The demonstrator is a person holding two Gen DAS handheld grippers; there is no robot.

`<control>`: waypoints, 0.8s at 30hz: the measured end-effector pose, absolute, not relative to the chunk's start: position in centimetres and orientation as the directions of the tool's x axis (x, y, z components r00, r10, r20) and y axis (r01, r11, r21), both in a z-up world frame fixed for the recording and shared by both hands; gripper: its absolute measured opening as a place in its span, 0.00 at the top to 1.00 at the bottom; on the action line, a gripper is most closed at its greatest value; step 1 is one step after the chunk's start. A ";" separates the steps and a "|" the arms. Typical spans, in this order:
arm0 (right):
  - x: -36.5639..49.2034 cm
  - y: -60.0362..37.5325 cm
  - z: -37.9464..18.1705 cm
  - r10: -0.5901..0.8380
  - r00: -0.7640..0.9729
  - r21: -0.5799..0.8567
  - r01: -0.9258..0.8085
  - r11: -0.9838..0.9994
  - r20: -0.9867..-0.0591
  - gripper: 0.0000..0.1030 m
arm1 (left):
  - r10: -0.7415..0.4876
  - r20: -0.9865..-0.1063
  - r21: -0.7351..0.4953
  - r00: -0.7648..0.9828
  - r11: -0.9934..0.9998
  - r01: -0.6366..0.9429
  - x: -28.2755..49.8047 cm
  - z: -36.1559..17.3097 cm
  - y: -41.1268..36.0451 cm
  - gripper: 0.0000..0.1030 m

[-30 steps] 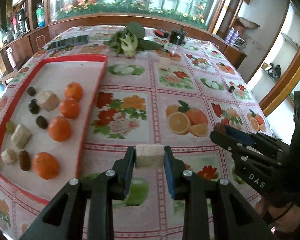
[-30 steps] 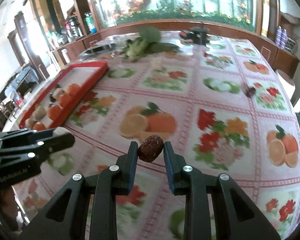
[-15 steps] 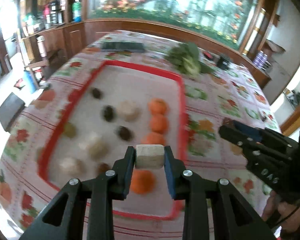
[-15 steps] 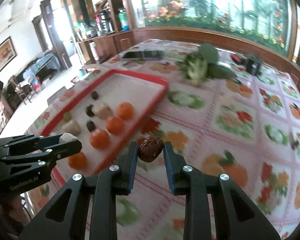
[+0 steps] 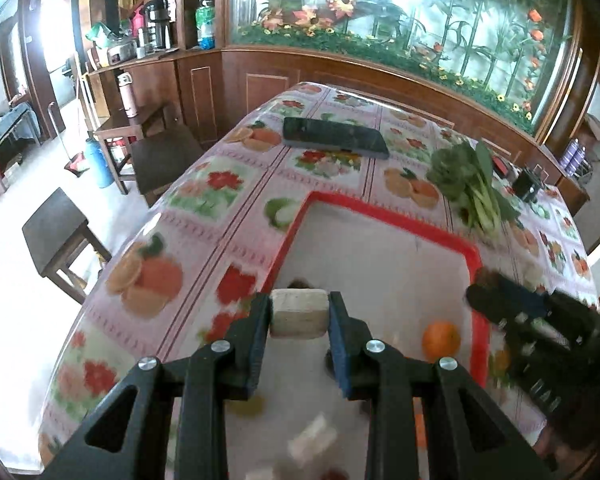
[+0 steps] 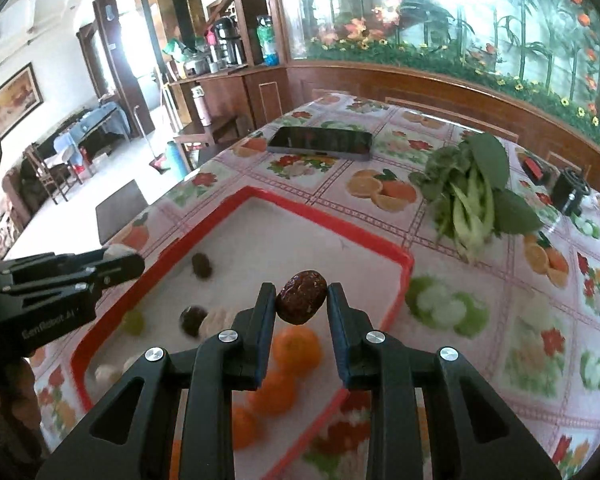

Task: Organize fruits
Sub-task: 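Carry the white cube and date over the tray with both grippers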

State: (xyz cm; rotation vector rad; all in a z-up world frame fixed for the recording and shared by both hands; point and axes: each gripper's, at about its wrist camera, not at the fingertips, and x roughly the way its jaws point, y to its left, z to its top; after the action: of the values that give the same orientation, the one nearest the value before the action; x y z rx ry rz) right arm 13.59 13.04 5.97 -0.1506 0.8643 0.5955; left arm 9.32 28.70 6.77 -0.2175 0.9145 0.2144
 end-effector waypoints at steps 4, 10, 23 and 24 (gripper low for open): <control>14.9 13.8 4.6 0.407 0.491 0.093 -0.545 0.833 -0.770 0.75 | 0.071 -0.808 -0.105 0.585 0.959 -0.262 12.5 5.6 28.2 0.69; 15.8 14.2 2.8 0.382 0.474 0.065 -0.558 0.828 -0.793 0.75 | 0.049 -0.835 -0.112 0.547 0.960 -0.256 15.8 3.1 27.3 0.69; 16.7 14.0 0.9 0.352 0.454 0.042 -0.563 0.825 -0.819 0.75 | 0.063 -0.855 -0.078 0.514 0.965 -0.249 17.5 1.0 26.5 0.69; 16.6 14.1 0.8 0.348 0.453 0.038 -0.565 0.825 -0.821 0.75 | 0.064 -0.856 -0.077 0.513 0.965 -0.249 17.5 1.0 26.5 0.69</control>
State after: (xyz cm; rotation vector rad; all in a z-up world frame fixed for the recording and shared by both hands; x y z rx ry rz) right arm 16.61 14.10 0.80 -0.2553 0.9449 0.5708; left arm 17.52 26.48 0.96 -0.2002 1.0165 0.1896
